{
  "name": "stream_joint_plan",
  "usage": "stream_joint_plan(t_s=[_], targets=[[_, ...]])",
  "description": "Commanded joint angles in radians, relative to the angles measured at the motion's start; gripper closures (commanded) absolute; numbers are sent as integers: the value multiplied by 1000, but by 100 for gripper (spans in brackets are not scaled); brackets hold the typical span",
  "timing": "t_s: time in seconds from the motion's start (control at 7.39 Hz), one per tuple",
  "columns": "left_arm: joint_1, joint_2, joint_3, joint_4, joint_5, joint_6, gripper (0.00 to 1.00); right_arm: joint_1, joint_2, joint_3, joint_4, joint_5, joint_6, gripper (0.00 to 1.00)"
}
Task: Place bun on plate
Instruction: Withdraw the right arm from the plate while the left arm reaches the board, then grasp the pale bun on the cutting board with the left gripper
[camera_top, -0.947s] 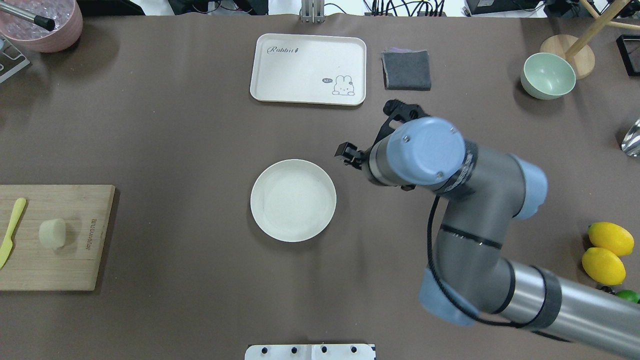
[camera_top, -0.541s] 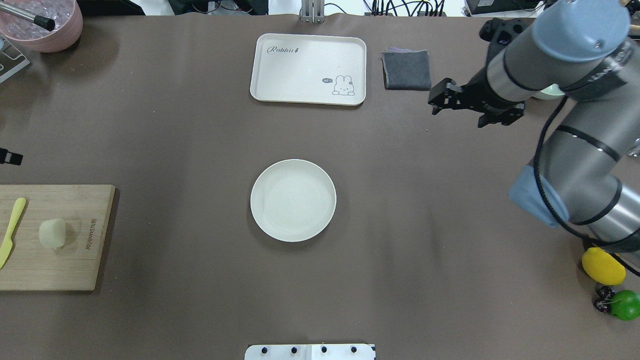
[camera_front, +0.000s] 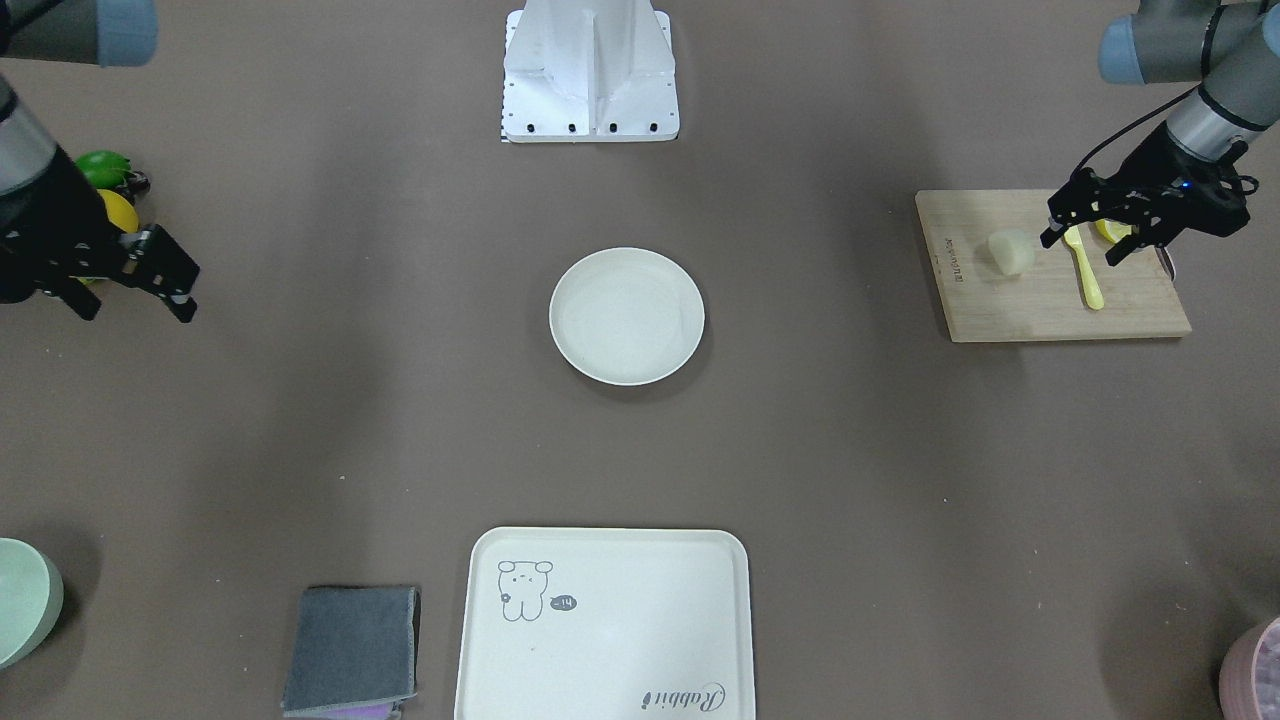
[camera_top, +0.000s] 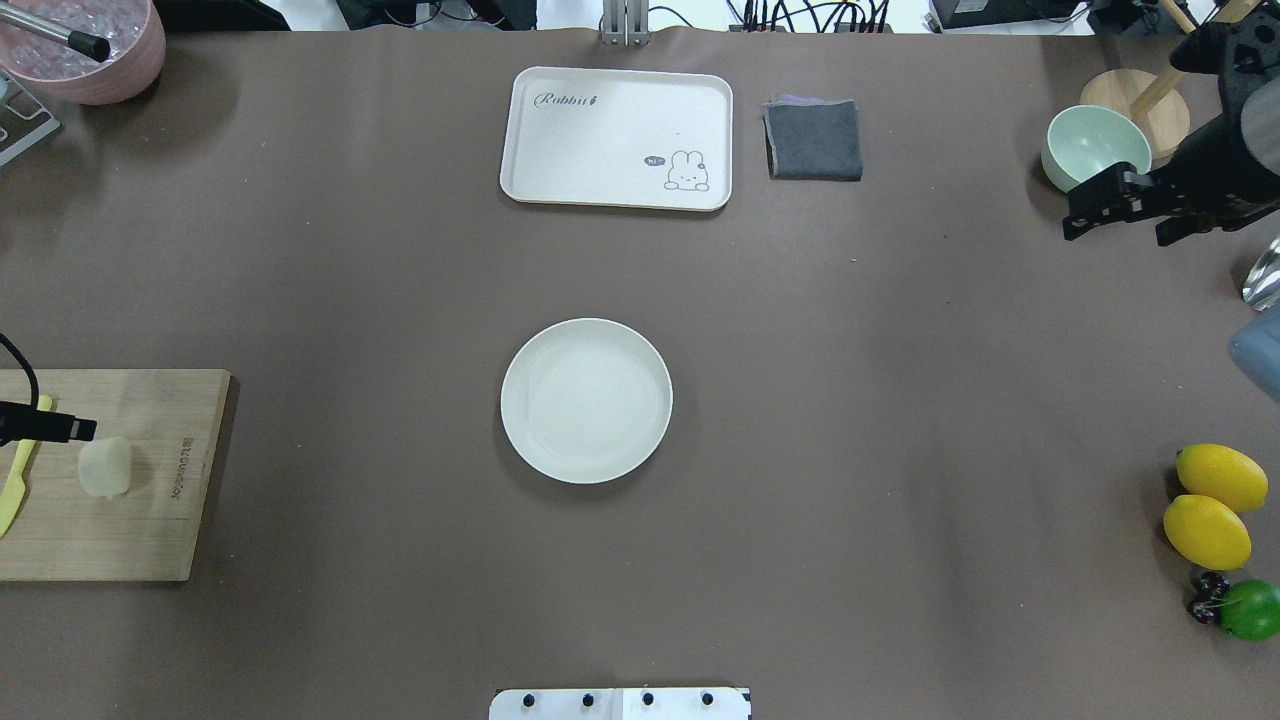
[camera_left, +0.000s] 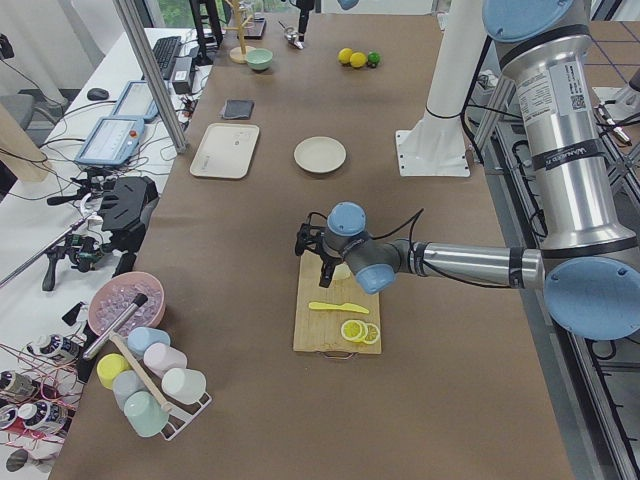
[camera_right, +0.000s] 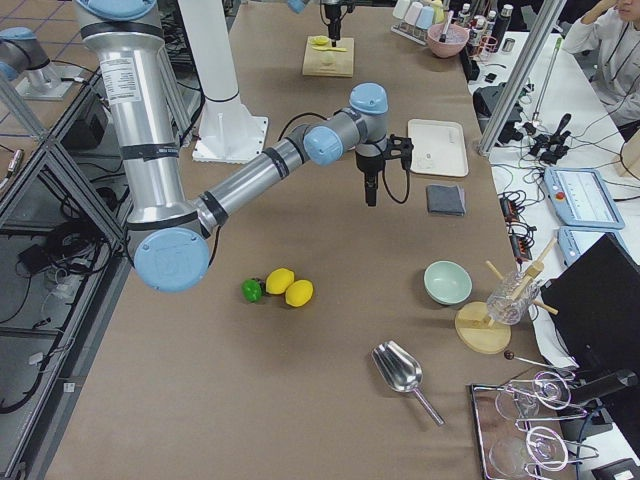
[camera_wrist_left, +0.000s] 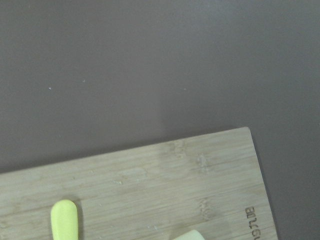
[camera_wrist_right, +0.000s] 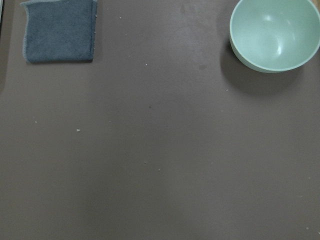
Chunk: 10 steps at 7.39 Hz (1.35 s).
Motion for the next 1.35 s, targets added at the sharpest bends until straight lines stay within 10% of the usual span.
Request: stream_joint_plan(t_s=[0.0, 0.27, 0.68, 1.22], targets=[[170, 9, 4, -31, 182, -138, 3, 28, -43, 14, 3, 21, -42, 0], [180, 11, 16, -30, 193, -136, 9, 28, -46, 13, 3, 21, -40, 0], [181, 9, 16, -31, 193, -122, 91, 29, -57, 13, 5, 18, -42, 0], [175, -53, -41, -24, 166, -128, 100, 190, -153, -1, -1, 79, -235, 0]])
